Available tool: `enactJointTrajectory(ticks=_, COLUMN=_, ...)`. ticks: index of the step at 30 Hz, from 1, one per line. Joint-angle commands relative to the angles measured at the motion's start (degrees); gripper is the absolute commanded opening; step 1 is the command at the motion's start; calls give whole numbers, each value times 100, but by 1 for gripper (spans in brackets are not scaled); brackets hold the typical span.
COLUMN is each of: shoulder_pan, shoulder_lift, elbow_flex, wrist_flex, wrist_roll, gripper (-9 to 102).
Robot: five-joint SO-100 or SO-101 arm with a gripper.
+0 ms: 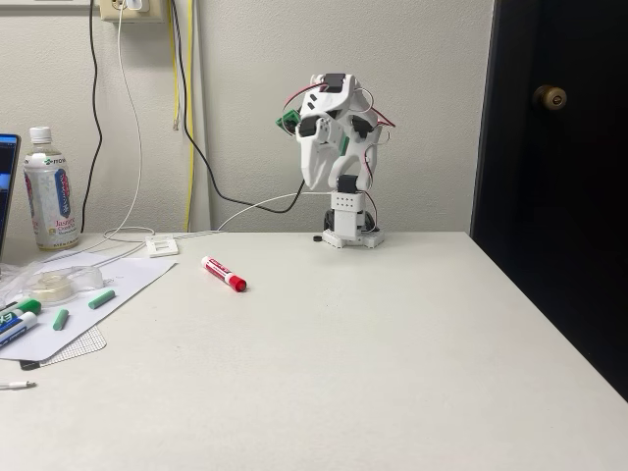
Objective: Pick up the red marker.
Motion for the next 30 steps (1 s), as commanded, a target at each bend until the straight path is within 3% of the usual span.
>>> enactJointTrajectory(ticks=1, shoulder_pan=220, shoulder_lift=-439, elbow_flex=-782, wrist_flex=229, wrist_roll=-149, gripper=0)
enactJointTrajectory(ticks=24, shoulder_pan=1644, shoulder_lift=-1986, elbow_flex=-1204, wrist_flex=-176, wrist_roll=-896, gripper=0)
enactJointTrajectory(ticks=30, shoulder_pan=1512, shoulder_lift=-2347, elbow_flex=-1178, wrist_flex=-545, wrist_roll=-791, gripper=0)
